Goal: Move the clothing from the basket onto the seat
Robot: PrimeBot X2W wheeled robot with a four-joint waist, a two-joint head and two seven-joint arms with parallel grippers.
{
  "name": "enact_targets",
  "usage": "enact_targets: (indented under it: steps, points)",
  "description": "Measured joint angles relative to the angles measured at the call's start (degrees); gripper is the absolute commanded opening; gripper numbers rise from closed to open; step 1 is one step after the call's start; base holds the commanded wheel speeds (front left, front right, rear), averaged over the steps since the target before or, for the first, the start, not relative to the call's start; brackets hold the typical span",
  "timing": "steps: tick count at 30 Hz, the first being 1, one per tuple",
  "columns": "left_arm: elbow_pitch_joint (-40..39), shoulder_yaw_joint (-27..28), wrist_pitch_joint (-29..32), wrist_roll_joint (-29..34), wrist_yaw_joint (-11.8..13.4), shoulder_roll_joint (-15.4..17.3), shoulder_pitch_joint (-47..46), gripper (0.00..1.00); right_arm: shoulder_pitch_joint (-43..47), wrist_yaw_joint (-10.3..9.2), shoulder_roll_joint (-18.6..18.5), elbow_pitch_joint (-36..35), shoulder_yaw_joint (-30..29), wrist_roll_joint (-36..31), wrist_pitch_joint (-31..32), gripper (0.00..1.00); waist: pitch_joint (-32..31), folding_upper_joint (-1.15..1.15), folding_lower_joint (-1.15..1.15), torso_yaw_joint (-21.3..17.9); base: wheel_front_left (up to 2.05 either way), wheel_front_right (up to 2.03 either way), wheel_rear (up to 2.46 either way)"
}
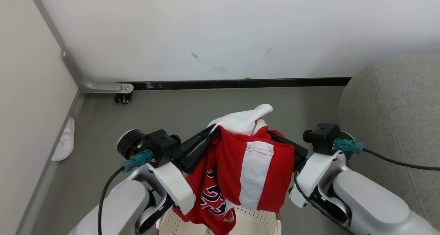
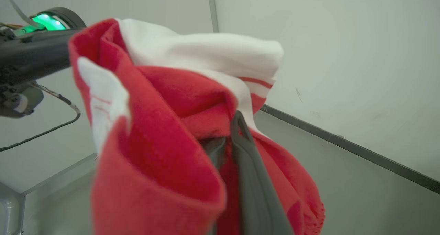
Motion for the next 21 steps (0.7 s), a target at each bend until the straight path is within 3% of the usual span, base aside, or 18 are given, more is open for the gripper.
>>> enact_targets:
  steps: [6, 7, 8, 21]
  points:
    - [0.8, 0.2, 0.0, -0.4, 0.5, 0.3, 0.5, 0.0, 1.3, 0.0, -0.7, -2.1, -2.0, -1.3, 0.0, 0.0, -0.3, 0.0, 0.0, -0.9, 0.0, 0.0, 0.0]
    - [0.8, 0.3, 0.0, -0.5, 0.6, 0.3, 0.9, 0.75, 1.5, 0.0, -0.8, -2.6, -2.3, -1.4, 0.0, 0.0, -0.3, 0.0, 0.0, -1.1, 0.0, 0.0, 0.0]
    - [1.0, 0.3, -0.1, -0.6, 0.8, 0.3, 1.4, 1.0, 2.0, 0.0, -0.9, -3.0, -2.6, -1.5, 0.0, 0.0, -0.4, 0.0, 0.0, -1.2, 0.0, 0.0, 0.0]
    - [2.1, 0.5, -0.8, -1.0, 1.3, 0.4, 3.1, 1.0, 5.4, 0.0, -2.0, -5.9, -6.0, -4.2, 0.0, 0.0, -1.2, 0.0, 0.0, -3.0, 0.0, 0.0, 0.0]
